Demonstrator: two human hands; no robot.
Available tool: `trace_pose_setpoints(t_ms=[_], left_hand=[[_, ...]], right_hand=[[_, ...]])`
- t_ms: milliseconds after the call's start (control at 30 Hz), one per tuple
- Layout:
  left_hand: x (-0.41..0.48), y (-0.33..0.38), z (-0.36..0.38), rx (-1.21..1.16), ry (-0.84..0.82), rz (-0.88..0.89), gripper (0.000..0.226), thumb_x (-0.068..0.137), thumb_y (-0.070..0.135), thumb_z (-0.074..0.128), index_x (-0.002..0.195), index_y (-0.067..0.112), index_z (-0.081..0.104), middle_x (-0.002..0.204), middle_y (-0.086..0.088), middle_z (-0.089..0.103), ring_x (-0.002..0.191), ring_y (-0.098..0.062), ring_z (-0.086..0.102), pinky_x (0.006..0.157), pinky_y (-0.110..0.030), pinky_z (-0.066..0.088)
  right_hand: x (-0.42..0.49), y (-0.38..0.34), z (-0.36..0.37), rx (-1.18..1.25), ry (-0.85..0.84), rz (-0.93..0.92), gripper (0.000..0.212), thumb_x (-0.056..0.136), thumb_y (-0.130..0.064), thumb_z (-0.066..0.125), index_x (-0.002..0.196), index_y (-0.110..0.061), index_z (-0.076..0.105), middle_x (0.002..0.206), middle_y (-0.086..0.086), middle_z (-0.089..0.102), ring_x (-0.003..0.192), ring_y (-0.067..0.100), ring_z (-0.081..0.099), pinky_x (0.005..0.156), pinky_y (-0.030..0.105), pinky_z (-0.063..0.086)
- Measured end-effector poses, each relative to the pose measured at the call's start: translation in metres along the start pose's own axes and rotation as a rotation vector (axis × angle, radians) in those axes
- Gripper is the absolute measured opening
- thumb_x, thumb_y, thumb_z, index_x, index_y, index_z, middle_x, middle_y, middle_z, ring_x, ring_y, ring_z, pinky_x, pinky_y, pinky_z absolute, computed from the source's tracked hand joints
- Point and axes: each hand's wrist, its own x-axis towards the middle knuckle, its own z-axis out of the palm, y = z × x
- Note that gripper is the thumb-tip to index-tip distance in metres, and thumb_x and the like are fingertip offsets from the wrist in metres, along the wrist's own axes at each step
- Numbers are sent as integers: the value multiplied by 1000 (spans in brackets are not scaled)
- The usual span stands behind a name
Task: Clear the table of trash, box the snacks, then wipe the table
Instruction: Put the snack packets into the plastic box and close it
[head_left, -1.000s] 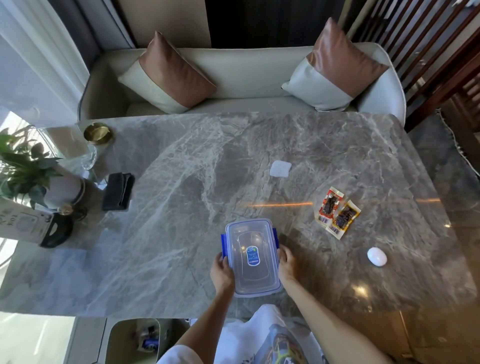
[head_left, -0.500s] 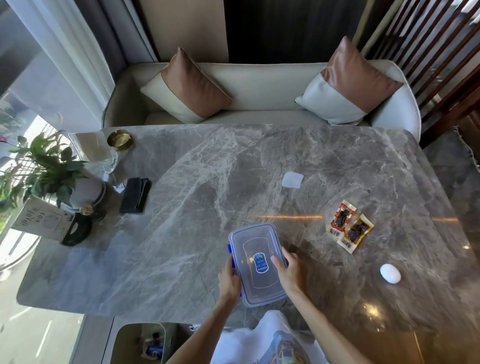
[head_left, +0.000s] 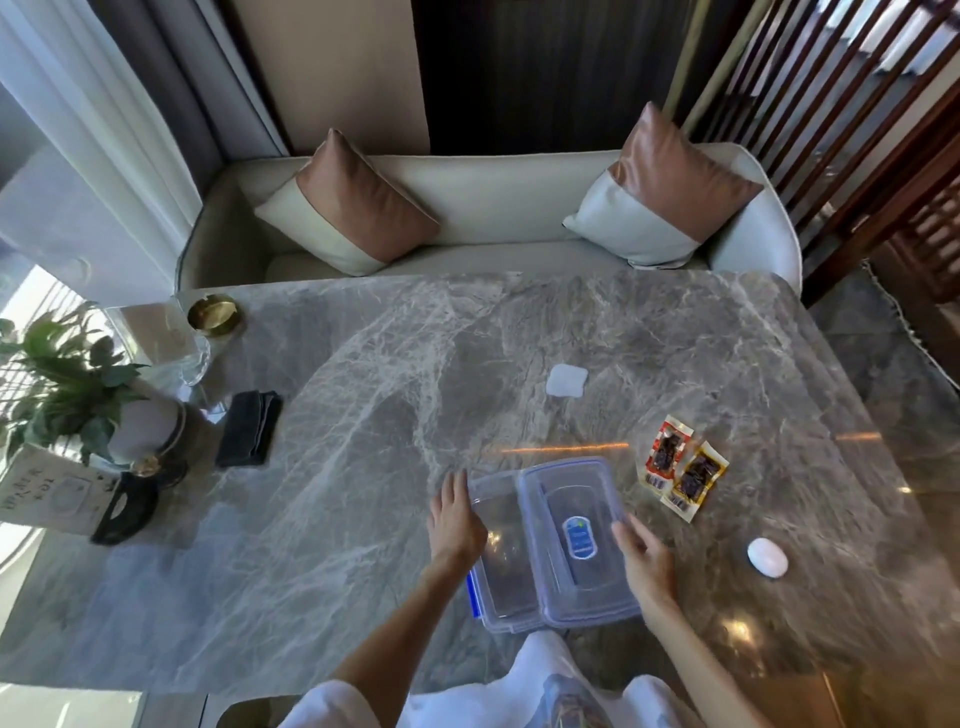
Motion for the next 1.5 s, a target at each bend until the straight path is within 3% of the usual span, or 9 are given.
trace_pose_setpoints(t_ms=[167, 300, 467, 667, 900, 1033, 1200, 1367, 1500], left_hand=[[35, 1, -14, 199, -192, 109, 42, 96, 16, 50, 138, 15, 45, 142, -12, 45, 131, -30, 44, 107, -43, 40], [31, -29, -21, 168, -98, -29, 37, 94, 10, 45, 131, 9, 47, 132, -20, 48, 118, -40, 55, 93, -45, 46], [-3, -84, -25, -35, 85, -278, 35, 89, 3, 40, 121, 4, 54, 110, -23, 52, 94, -41, 59, 83, -45, 51], [-27, -96, -19, -89, 167, -299, 47, 94, 6, 40, 141, 11, 47, 108, -22, 52, 94, -38, 59, 83, -41, 50], [-31, -77, -11, -114, 153, -301, 39, 93, 6, 41, 130, 7, 54, 110, -21, 52, 94, -38, 60, 84, -43, 52], [-26, -74, -11, -120, 148, -282, 45, 92, 6, 41, 136, 13, 51, 108, -20, 52, 92, -39, 60, 83, -41, 50], [-20, -70, -7, -101, 122, -243, 47, 93, 5, 41, 139, 11, 49, 101, -20, 52, 95, -37, 58, 82, -39, 47], [-14, -69, -5, -71, 89, -287, 41, 95, 9, 41, 136, 5, 47, 115, -24, 52, 97, -41, 59, 86, -42, 49], [-11, -61, -2, -35, 95, -349, 43, 93, 19, 47, 131, 0, 39, 122, -27, 46, 115, -44, 50, 97, -48, 45]], right_hand=[[16, 38, -61, -1, 232, 166, 45, 95, -20, 59, 133, 3, 54, 136, 22, 57, 127, 33, 53, 107, 40, 39], [19, 52, -71, -58, 274, 210, 44, 95, -21, 59, 133, 2, 54, 137, 21, 56, 130, 33, 50, 111, 42, 37], [26, 49, -34, -97, 173, 217, 40, 96, -13, 57, 130, 6, 56, 132, 26, 58, 125, 36, 54, 106, 41, 39], [35, 32, 18, -194, 106, 192, 39, 96, -15, 57, 129, 3, 58, 125, 32, 61, 122, 42, 55, 110, 45, 37], [37, 23, 26, -452, 92, 151, 41, 94, -34, 58, 127, -11, 63, 126, 24, 64, 119, 40, 57, 108, 45, 38], [36, 21, 17, -389, 40, 137, 43, 93, -22, 62, 133, -5, 58, 134, 22, 59, 124, 37, 55, 103, 39, 40], [37, 21, 12, -391, -14, 147, 44, 94, -11, 58, 136, -1, 53, 140, 24, 52, 128, 37, 51, 110, 46, 38], [35, 18, 5, -443, -108, 136, 49, 95, -13, 59, 142, -4, 47, 145, 21, 45, 133, 37, 46, 112, 48, 35], [36, 19, -4, -448, -179, 96, 56, 92, -10, 62, 144, -2, 42, 143, 23, 47, 129, 38, 49, 110, 49, 38]])
